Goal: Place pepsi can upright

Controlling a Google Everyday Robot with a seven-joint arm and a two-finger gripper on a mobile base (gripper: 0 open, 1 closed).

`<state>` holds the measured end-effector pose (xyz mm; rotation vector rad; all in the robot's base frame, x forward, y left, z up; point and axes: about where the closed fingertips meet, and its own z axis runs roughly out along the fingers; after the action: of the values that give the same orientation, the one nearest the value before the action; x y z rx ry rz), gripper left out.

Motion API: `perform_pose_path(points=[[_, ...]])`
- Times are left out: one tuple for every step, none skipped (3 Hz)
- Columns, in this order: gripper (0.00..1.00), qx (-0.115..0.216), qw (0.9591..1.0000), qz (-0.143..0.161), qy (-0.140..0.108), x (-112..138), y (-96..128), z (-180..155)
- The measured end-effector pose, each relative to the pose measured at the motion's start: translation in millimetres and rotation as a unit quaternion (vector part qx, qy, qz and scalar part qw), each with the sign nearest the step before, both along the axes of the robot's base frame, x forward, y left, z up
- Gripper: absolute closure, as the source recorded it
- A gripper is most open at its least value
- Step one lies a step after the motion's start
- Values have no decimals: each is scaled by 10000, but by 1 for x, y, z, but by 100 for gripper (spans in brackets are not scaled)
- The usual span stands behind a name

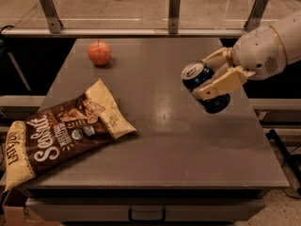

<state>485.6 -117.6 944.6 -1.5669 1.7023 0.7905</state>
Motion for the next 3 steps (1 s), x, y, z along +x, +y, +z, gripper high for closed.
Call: perform_pose_path(points=[[100, 1255, 9895, 693, -170, -10, 12, 4], [100, 2145, 9691, 1173, -333, -18, 12, 4], [100, 2820, 9476, 1463, -342, -22, 6, -5]])
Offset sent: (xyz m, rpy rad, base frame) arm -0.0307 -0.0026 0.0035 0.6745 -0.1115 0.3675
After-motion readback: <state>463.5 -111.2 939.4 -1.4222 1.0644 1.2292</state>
